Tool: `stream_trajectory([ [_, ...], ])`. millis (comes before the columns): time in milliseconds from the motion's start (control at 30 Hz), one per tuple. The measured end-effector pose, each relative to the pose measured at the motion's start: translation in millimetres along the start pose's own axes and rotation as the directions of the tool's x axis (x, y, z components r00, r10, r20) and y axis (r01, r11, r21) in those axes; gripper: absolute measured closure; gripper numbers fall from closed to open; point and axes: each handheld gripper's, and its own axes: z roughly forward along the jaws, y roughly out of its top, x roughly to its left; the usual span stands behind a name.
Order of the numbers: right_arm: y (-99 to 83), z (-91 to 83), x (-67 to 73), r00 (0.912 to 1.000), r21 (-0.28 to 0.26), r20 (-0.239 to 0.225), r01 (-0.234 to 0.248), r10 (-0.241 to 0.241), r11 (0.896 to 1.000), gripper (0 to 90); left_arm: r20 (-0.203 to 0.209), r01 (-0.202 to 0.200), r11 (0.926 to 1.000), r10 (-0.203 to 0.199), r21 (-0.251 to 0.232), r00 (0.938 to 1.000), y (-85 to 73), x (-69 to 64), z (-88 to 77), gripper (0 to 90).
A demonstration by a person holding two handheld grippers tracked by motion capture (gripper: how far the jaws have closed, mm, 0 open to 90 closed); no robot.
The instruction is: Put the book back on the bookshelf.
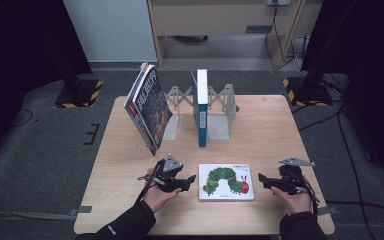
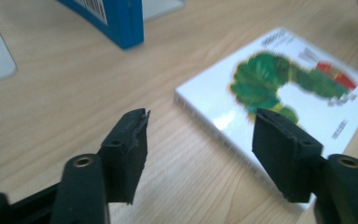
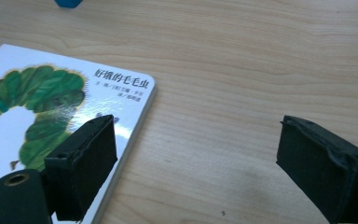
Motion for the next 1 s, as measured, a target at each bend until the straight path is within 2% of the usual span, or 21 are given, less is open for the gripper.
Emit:
stream_trajectory([
  [67,-1.9,-0.9,2.6,1.0,-0.004,-0.008,-0.004,0.004,1.0,12.2,-0.014,0.004,0.9997,-0.004,0.025,0.9999,-6.0,4.3,4.3,32.7],
  [233,-0.4,4.8,12.7,0.999,0.007,-0.045,0.005,-0.005,1.0,16.0,-0.094,-0.008,0.9964,0.016,0.084,0.9955,-18.5,18.6,14.9,32.2],
  [333,0.4,8.6,18.9,0.9976,0.005,-0.066,0.025,-0.024,1.0,18.4,-0.119,-0.008,0.9967,0.017,0.081,0.9927,-19.3,22.9,16.0,31.8],
  [400,1.0,11.0,22.0,0.9968,0.008,-0.078,0.017,-0.016,1.0,19.0,-0.128,-0.009,0.9968,0.02,0.08,0.9916,-19.8,24.8,16.1,30.9],
  [500,1.4,14.9,23.1,0.9959,0.009,-0.089,0.021,-0.02,1.0,20.2,-0.136,-0.018,0.9951,0.031,0.097,0.9903,-22.7,28.8,17.5,30.6],
  [633,3.6,19.8,25.3,0.9945,0.012,-0.104,0.009,-0.008,1.0,21.1,-0.128,0.001,0.9967,0.009,0.081,0.9918,-23.8,34.7,17.1,29.0],
  [800,5.2,28.7,28.0,0.9924,0.033,-0.122,0.019,-0.014,0.999,22.5,-0.125,-0.025,0.9973,0.033,0.069,0.9916,-26.0,39.2,18.4,24.9],
  [1000,5.5,33.1,29.1,0.9887,0.041,-0.149,-0.005,0.011,0.999,25.7,-0.112,-0.03,0.9979,0.036,0.057,0.9931,-27.5,42.1,19.4,19.9],
])
